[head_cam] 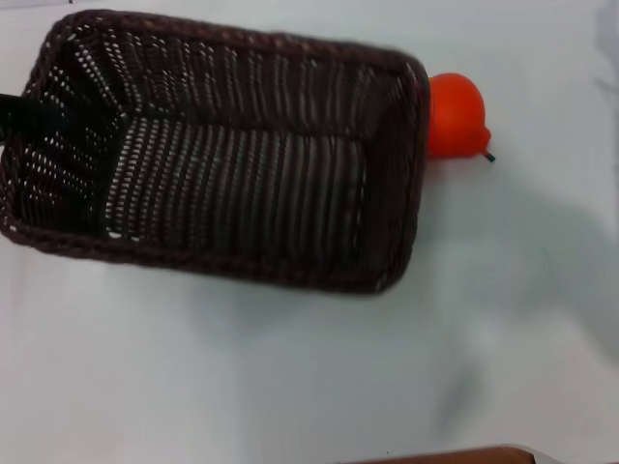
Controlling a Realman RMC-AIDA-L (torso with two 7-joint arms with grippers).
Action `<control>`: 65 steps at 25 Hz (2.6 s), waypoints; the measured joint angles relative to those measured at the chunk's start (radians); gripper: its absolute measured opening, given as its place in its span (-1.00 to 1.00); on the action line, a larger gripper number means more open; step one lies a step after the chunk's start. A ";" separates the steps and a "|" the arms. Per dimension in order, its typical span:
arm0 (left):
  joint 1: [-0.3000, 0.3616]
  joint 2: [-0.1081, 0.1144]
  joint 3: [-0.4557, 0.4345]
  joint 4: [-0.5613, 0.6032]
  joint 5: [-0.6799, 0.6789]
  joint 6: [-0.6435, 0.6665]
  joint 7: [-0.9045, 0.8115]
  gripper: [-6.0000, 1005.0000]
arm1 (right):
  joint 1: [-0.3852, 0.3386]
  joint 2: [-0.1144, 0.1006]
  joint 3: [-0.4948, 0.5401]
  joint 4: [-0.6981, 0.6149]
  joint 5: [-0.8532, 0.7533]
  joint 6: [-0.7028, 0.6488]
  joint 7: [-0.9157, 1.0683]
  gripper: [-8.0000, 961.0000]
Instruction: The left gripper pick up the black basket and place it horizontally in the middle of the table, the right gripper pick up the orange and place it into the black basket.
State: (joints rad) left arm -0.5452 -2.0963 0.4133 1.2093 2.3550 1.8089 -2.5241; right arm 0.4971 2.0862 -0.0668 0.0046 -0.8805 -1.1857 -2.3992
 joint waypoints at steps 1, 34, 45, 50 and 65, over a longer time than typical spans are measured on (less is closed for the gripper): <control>0.007 -0.007 -0.009 -0.008 -0.005 -0.019 -0.002 -0.65 | 0.000 0.000 0.000 0.000 0.000 0.000 0.000 0.44; 0.100 -0.061 0.024 -0.149 -0.023 -0.204 -0.011 -0.46 | -0.005 0.000 0.002 0.000 0.000 0.000 0.000 0.44; 0.114 -0.046 0.002 -0.148 -0.027 -0.223 0.044 0.35 | 0.004 -0.001 -0.019 -0.004 -0.010 0.000 0.001 0.45; 0.124 -0.033 -0.110 -0.148 -0.114 -0.247 0.267 0.34 | -0.002 -0.002 -0.113 -0.050 -0.012 0.000 0.037 0.45; 0.220 -0.071 -0.223 -0.725 -0.935 -0.107 1.527 0.34 | -0.072 -0.029 -0.528 -0.578 -0.592 -0.026 0.553 0.63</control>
State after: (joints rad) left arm -0.3251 -2.1671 0.1900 0.4845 1.4195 1.7018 -0.9974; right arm 0.4254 2.0569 -0.5947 -0.5729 -1.4726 -1.2122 -1.8466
